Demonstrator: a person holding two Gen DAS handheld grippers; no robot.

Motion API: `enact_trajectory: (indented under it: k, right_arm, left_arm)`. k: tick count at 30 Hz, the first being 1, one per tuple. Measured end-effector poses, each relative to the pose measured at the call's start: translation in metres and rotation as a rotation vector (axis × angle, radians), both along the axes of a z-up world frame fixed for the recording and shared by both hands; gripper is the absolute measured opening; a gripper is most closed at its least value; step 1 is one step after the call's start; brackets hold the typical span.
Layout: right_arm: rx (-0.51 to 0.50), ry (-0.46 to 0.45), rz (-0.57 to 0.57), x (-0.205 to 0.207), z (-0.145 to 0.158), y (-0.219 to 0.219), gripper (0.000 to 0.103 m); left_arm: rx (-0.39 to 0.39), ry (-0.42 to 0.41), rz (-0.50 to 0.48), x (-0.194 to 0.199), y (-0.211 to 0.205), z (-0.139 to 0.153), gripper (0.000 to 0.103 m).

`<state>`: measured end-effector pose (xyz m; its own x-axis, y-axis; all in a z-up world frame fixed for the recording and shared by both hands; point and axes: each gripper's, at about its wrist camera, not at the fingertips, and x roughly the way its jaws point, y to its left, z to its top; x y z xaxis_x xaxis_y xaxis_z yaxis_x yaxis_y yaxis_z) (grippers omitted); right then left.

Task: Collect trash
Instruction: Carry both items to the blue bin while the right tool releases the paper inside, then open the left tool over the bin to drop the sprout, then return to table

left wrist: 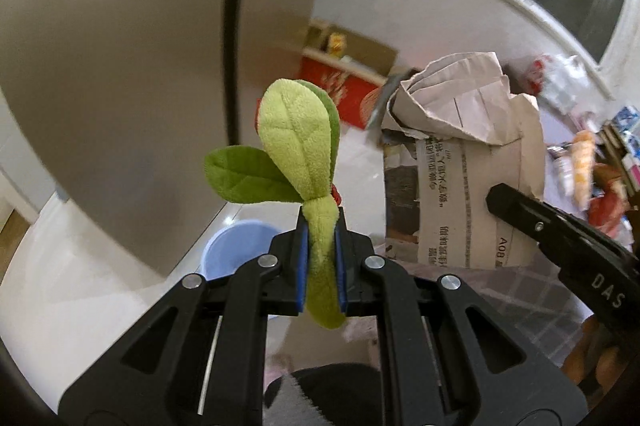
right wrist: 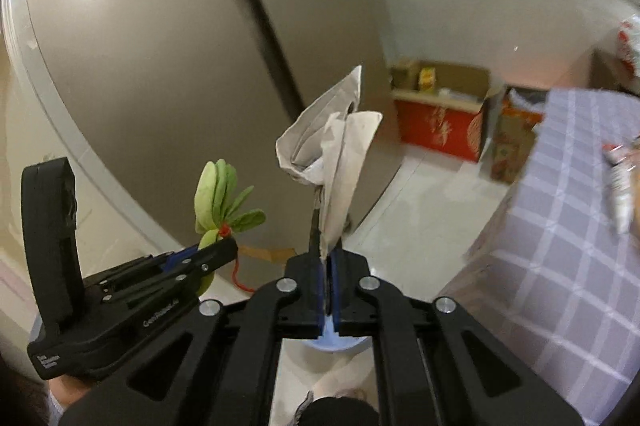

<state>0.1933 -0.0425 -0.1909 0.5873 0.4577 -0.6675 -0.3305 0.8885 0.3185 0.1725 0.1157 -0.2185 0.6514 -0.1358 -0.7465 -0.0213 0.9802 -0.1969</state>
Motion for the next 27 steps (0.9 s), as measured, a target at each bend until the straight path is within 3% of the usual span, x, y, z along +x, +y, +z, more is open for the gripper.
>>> enact_trajectory:
  k: [4,9,11,13,14,17,27]
  right_arm:
    - [-0.027,0.054,0.034,0.019,-0.028,0.023,0.004]
    - [-0.042,0.086,0.083,0.048,-0.057,0.055,0.005]
    - [-0.053,0.079,0.102,0.056,-0.072,0.076,0.011]
    - [-0.103,0.078,0.100,0.064,-0.088,0.089,0.049]
    - [-0.101,0.083,0.098,0.065,-0.095,0.090,0.052]
    - [-0.082,0.095,0.089,0.060,-0.102,0.090,0.052]
    - [-0.072,0.100,0.028,0.051,-0.101,0.070,0.067]
  left_arm:
    - [-0.007,0.087,0.048,0.013,0.026,-0.035,0.011]
    - [-0.010,0.140,0.090,0.031,0.049,-0.057,0.011]
    - [-0.005,0.149,0.103,0.040,0.056,-0.062,0.011]
    - [-0.002,0.166,0.113,0.045,0.063,-0.069,0.011]
    - [0.000,0.173,0.119,0.046,0.068,-0.073,0.011]
    - [0.011,0.194,0.124,0.053,0.068,-0.082,0.011]
    - [-0.005,0.246,0.088,0.065,0.065,-0.105,0.011]
